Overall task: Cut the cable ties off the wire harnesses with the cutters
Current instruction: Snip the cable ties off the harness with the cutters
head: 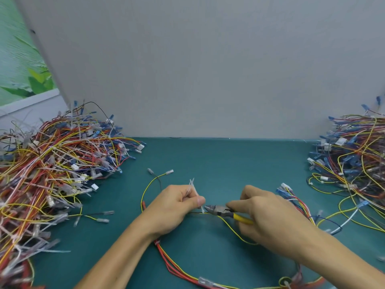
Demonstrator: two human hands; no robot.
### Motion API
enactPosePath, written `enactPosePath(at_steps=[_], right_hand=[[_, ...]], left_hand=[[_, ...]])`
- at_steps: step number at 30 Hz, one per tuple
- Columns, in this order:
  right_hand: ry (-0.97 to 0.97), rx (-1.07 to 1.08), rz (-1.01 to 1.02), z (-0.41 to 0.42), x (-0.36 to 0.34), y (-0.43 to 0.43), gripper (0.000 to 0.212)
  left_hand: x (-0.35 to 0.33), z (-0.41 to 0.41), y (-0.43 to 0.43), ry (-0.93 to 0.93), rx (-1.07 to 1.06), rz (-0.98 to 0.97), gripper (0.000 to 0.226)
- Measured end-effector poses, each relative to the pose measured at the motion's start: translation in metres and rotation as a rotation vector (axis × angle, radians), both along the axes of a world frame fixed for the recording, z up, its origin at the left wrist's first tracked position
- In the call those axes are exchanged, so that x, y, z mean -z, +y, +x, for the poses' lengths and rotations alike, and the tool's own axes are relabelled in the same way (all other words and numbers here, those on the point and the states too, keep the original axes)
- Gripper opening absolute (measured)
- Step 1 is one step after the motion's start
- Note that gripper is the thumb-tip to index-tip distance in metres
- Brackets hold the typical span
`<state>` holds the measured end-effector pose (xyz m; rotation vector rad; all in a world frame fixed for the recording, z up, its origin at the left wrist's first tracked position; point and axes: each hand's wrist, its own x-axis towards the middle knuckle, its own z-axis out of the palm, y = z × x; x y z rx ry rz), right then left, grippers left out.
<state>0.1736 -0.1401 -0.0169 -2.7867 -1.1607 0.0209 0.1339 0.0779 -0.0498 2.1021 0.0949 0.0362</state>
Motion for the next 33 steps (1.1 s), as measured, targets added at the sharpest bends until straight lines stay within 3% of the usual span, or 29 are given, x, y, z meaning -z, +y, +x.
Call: enactPosePath(at_steps=[16,33], right_hand=[[-0.046,0.004,-0.126,0.0,-0.004,0.004,0.019],[-0.257,-0.038,-0.304,0.001,-0.008,0.013,0.023]], left_hand=[[0.002,0.002,0.0,0.017,-0.002,0.007,0.027],[0.001,0.0,-0.003,0.018,-0.012,0.014,0.027]])
